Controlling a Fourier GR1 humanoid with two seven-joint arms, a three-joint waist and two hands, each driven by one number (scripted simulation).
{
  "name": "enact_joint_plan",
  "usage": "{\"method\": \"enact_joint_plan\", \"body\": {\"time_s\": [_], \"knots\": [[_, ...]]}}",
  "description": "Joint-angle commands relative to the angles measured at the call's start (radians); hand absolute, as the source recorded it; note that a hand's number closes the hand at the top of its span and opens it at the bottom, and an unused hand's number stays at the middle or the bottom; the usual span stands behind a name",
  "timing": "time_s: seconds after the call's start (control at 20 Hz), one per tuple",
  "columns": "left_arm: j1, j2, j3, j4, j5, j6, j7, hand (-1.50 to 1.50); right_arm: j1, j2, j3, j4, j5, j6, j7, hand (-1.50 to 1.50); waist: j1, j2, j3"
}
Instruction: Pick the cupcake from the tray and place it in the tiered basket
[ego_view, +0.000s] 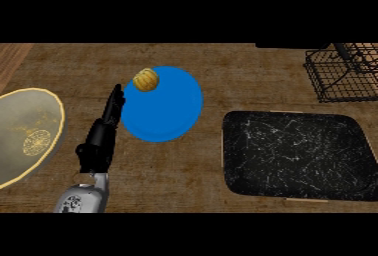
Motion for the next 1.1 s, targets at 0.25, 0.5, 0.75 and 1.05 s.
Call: {"method": "enact_joint_plan", "body": {"time_s": [0.25, 0.5, 0.75, 1.05], "knots": [[-0.007, -0.005, 0.004, 0.007, 0.013, -0.006, 0.007, 0.0, -0.059, -0.075, -0.2, 0.113, -0.166, -0.081, -0.034, -1.5, -0.007, 0.0, 0.0], [-0.023, -0.007, 0.003, 0.01, -0.006, 0.009, 0.037, 0.0, -0.031, -0.158, -0.263, 0.144, -0.199, -0.161, 0.018, -1.5, -0.016, -0.001, 0.0], [0.015, 0.031, 0.051, -0.012, 0.046, -0.028, 0.009, 0.0, 0.075, -0.294, -0.4, 0.2, -0.319, -0.086, -0.002, -1.5, -0.033, -0.006, 0.001], [0.039, 0.03, 0.038, -0.039, 0.028, -0.019, 0.021, 0.0, 0.329, -0.43, -0.534, 0.286, -0.435, 0.045, -0.217, -1.5, -0.046, -0.008, 0.004]]}}
